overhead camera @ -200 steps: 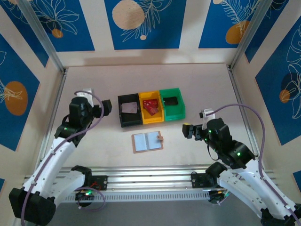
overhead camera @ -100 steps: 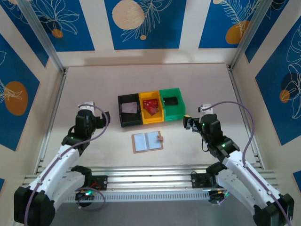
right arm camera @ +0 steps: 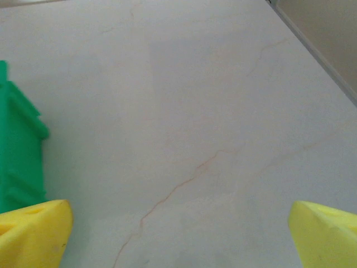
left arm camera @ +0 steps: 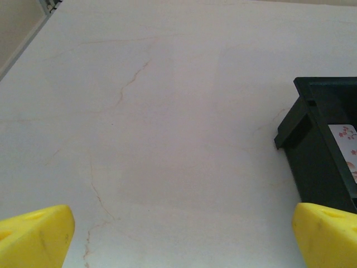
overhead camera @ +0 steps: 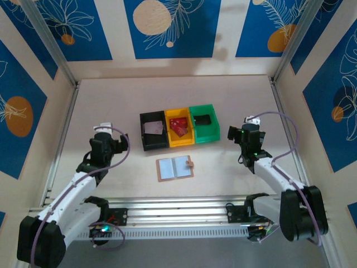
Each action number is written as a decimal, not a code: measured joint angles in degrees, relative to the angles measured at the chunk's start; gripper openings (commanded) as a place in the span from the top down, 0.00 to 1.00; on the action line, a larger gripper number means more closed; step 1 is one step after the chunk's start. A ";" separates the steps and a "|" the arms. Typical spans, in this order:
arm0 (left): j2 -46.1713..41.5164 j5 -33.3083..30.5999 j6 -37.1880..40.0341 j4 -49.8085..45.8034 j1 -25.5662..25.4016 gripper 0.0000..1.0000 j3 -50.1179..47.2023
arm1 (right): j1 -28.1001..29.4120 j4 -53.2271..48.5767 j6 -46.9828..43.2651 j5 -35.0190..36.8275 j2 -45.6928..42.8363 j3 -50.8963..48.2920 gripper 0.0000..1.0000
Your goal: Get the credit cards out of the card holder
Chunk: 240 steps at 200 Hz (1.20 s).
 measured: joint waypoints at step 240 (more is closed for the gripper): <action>21.59 -4.76 6.51 25.44 6.40 0.00 -1.84 | -7.37 32.28 -6.69 -26.18 21.68 -1.68 0.01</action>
